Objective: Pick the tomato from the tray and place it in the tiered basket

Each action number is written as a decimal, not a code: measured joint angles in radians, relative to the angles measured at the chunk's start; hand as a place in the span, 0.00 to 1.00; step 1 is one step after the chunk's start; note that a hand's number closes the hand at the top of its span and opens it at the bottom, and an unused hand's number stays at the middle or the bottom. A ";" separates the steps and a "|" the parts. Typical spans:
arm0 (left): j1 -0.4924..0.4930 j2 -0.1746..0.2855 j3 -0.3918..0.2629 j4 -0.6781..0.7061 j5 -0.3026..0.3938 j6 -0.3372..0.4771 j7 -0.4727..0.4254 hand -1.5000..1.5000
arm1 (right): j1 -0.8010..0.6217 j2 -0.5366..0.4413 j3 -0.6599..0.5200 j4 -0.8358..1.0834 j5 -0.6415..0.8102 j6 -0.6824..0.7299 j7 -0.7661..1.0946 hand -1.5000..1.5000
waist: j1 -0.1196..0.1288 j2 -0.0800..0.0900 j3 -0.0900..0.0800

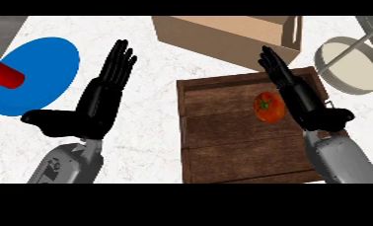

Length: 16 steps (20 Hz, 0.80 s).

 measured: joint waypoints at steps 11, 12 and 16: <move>0.071 0.064 0.021 0.114 -0.166 0.095 -0.013 0.50 | -0.163 -0.098 -0.187 -0.074 0.002 -0.134 0.266 0.00 | -0.020 -0.028 0.001; 0.074 0.060 0.015 0.116 -0.178 0.107 -0.008 0.50 | -0.155 -0.096 -0.188 -0.093 -0.033 -0.113 0.307 0.00 | -0.021 -0.028 0.001; 0.087 0.046 0.013 0.131 -0.212 0.128 -0.011 0.50 | -0.084 -0.157 -0.201 -0.228 -0.127 0.003 0.396 0.00 | -0.025 -0.027 0.000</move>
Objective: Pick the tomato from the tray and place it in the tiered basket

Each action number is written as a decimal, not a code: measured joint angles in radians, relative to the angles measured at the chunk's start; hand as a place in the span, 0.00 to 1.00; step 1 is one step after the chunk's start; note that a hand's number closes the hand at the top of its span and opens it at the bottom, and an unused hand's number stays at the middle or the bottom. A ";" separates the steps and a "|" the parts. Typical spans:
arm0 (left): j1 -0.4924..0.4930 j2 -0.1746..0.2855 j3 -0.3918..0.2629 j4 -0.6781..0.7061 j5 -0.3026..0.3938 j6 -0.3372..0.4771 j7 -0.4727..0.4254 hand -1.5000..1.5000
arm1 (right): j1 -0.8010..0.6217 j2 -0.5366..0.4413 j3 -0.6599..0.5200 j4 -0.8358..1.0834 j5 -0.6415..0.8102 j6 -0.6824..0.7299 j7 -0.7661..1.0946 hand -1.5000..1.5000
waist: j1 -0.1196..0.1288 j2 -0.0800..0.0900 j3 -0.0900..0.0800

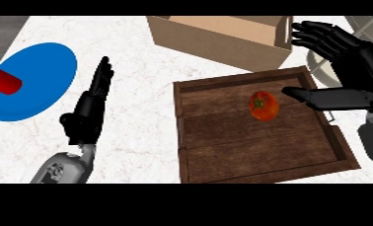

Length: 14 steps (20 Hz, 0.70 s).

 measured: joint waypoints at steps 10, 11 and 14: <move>0.008 -0.018 -0.008 0.011 -0.026 0.010 0.002 0.50 | -0.045 -0.374 0.084 -0.312 0.127 0.224 0.315 0.00 | 0.000 -0.006 -0.007; 0.006 -0.020 -0.008 0.017 -0.027 0.009 -0.001 0.50 | -0.065 -0.411 0.107 -0.335 0.150 0.254 0.350 0.00 | 0.005 -0.005 -0.008; -0.013 -0.018 -0.011 0.021 -0.027 -0.004 0.006 0.50 | -0.136 -0.503 0.190 -0.407 0.213 0.344 0.465 0.00 | 0.024 -0.002 -0.011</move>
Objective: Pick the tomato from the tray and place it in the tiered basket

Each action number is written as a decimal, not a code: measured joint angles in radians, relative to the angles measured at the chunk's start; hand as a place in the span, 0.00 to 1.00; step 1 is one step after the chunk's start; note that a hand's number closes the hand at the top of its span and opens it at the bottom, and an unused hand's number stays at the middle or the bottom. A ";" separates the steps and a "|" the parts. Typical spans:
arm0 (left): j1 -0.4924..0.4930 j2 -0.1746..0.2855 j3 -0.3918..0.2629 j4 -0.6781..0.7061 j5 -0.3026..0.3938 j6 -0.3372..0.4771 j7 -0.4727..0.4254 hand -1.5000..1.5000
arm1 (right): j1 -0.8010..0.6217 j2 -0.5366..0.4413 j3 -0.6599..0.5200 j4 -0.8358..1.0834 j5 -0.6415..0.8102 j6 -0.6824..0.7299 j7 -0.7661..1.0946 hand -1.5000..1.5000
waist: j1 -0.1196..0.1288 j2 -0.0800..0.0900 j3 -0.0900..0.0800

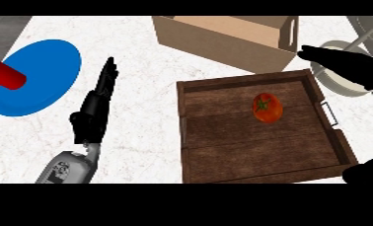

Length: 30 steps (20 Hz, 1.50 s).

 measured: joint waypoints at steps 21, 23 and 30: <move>-0.026 -0.027 -0.011 0.021 -0.023 -0.017 0.013 0.50 | -0.501 0.317 0.592 0.215 0.096 0.126 0.446 0.00 | 0.032 0.005 0.003; -0.032 -0.023 -0.003 0.017 -0.025 -0.016 0.020 0.50 | -0.526 0.354 0.628 0.266 0.090 0.126 0.462 0.00 | 0.027 0.003 0.003; -0.011 -0.012 0.024 0.006 -0.014 -0.021 0.024 0.50 | -0.590 0.415 0.708 0.367 0.045 0.129 0.509 0.00 | 0.004 -0.002 0.005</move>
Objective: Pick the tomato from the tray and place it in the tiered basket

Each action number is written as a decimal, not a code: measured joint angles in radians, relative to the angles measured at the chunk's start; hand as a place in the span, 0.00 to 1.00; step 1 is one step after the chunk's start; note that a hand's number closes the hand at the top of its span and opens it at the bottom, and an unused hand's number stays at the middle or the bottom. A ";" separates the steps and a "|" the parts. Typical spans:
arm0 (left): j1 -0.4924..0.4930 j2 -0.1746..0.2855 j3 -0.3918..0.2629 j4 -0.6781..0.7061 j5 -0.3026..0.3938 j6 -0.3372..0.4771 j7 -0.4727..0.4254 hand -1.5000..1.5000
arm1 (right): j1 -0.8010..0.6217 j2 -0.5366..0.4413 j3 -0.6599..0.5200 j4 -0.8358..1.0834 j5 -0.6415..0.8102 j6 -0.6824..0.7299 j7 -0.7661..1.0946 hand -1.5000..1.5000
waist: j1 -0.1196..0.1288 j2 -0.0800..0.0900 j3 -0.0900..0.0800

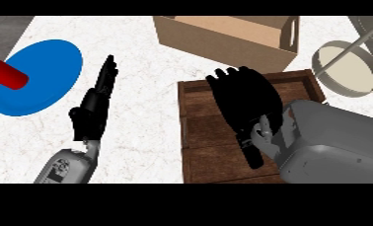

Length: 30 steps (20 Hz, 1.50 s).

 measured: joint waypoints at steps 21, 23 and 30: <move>0.013 -0.014 0.022 -0.009 -0.018 -0.014 -0.005 0.50 | -0.128 0.033 0.167 0.105 0.012 0.091 -0.037 0.00 | -0.014 0.003 0.003; 0.012 -0.018 0.023 -0.006 -0.020 -0.015 -0.004 0.50 | -0.131 0.033 0.177 0.115 0.037 0.097 -0.046 0.00 | -0.016 0.003 0.003; 0.031 -0.035 0.016 -0.005 -0.039 -0.007 -0.013 0.50 | -0.099 -0.003 0.185 0.137 0.116 0.096 -0.055 0.00 | -0.021 0.003 0.004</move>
